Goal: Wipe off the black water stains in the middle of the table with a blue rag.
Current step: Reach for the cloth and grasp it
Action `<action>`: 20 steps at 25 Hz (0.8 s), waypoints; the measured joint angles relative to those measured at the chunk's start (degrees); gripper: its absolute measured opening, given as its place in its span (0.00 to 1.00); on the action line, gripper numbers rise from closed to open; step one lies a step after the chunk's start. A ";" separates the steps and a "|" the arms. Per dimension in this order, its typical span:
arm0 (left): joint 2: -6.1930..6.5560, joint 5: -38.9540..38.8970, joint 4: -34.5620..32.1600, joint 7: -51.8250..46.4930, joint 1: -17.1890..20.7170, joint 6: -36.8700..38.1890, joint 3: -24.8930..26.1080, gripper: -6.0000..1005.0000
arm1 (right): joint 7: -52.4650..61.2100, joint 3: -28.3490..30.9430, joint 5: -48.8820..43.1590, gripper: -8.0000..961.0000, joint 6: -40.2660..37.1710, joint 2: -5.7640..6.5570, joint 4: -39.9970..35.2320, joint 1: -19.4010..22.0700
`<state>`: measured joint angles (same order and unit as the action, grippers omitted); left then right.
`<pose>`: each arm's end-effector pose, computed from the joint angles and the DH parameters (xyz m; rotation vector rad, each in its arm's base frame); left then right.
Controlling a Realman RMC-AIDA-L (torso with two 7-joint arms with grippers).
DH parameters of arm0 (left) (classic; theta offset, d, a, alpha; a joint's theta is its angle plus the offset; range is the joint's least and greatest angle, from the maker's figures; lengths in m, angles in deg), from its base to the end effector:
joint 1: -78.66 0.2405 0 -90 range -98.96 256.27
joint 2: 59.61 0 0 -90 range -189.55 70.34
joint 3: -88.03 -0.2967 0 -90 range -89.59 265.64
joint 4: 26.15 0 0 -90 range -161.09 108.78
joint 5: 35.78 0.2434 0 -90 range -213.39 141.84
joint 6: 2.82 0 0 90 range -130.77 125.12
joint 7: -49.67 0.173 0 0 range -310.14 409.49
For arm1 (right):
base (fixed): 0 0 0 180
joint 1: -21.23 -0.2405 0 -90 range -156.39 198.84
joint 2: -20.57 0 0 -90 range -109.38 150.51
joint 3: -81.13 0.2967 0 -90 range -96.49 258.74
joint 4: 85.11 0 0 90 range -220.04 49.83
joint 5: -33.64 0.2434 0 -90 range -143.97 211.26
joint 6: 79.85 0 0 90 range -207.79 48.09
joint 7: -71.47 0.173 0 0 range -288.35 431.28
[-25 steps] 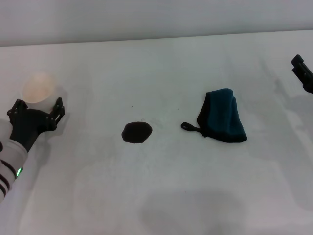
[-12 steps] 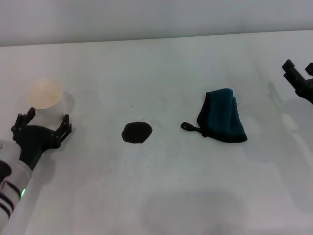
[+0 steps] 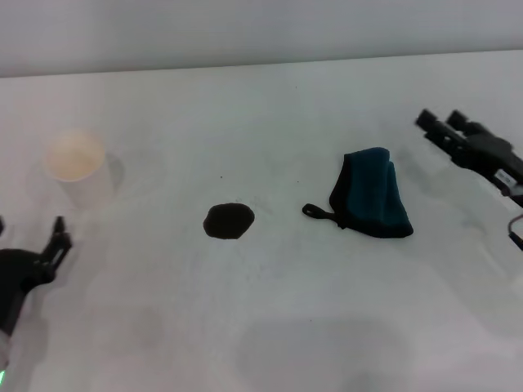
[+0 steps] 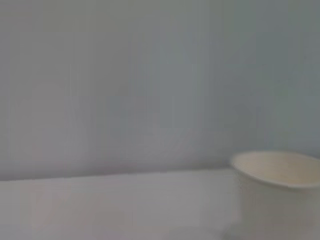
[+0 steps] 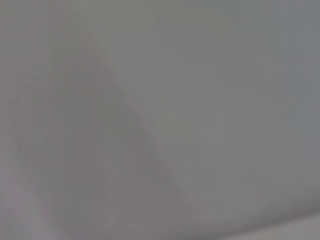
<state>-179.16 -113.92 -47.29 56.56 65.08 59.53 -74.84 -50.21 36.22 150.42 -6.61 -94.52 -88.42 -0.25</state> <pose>-0.4071 0.2900 -0.1322 -1.6943 -0.7132 -0.4748 0.4155 0.3454 -0.0435 -1.7976 1.0878 1.0140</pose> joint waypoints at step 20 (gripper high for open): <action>0.45 -4.79 6.59 -7.23 0.50 5.94 1.67 0.89 | 88.96 -17.73 -69.67 0.75 -8.68 0.12 -74.81 -1.31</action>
<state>-178.71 -118.71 -40.70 49.32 65.58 65.47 -73.17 38.75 18.48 80.75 -15.29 -94.40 -163.23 -1.56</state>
